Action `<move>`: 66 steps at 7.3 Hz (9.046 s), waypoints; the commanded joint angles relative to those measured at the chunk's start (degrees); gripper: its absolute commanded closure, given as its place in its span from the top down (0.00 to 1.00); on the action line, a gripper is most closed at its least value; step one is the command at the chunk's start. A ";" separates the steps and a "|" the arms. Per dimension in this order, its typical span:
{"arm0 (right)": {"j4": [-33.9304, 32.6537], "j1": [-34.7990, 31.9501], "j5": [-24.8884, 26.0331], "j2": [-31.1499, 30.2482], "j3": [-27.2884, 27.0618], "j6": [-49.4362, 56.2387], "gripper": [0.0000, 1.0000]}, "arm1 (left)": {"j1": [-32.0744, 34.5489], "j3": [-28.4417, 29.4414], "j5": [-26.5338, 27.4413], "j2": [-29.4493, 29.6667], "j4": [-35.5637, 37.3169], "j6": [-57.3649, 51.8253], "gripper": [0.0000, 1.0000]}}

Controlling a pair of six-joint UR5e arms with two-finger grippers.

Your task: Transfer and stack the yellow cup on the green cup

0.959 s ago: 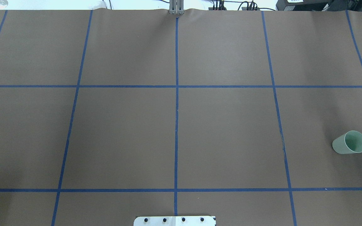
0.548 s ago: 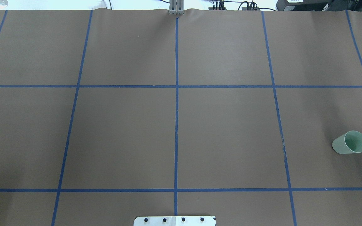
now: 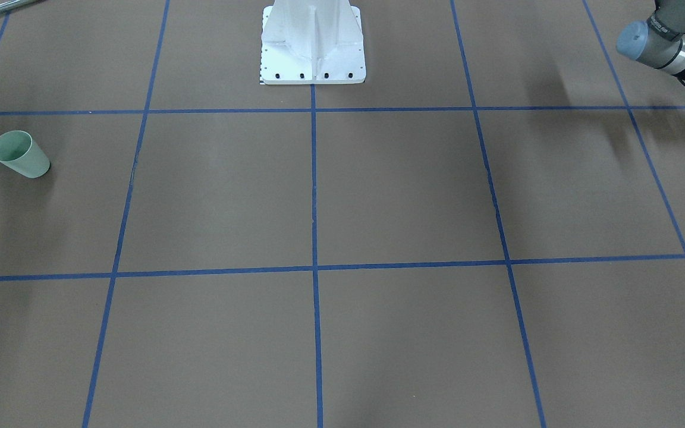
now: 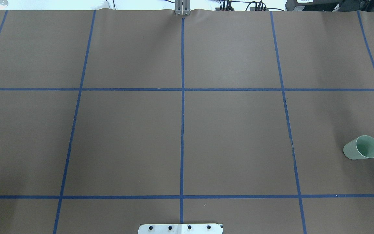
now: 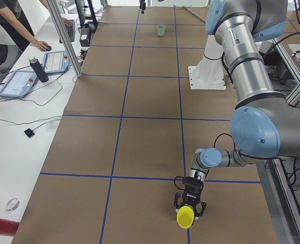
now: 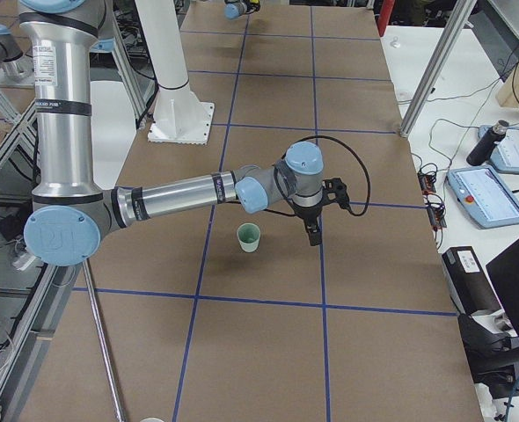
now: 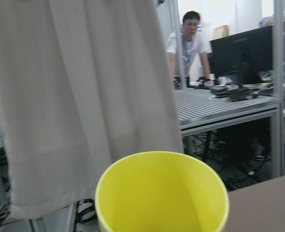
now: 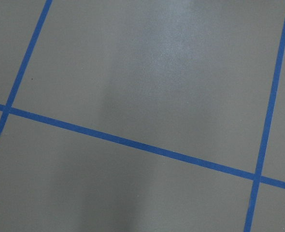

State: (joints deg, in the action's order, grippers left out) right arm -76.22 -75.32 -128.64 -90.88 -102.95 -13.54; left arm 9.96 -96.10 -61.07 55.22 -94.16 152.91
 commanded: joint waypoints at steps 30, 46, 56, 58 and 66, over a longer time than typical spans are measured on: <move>-0.07 28.56 5.77 46.14 13.38 -39.37 0.98 | 19.31 26.22 -19.71 72.39 -83.47 -131.29 0.52; 0.02 32.35 6.39 49.75 18.14 -39.63 0.06 | 19.22 25.61 -19.79 72.31 -83.73 -131.29 0.50; -0.51 27.71 5.33 40.20 9.20 -40.16 0.00 | 19.14 20.96 -19.79 66.18 -84.87 -130.85 1.00; -0.77 17.11 -4.11 30.03 4.71 -39.72 0.00 | 19.57 19.37 -19.53 64.22 -85.75 -129.28 1.00; -0.33 5.10 -2.32 -12.81 -13.85 -19.80 0.00 | 47.05 29.64 -41.81 64.48 -61.52 -104.39 1.00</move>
State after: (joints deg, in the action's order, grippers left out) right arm -76.70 -68.98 -131.01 -100.22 -116.66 -37.82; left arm 52.15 -67.41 -97.32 119.51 -159.79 49.13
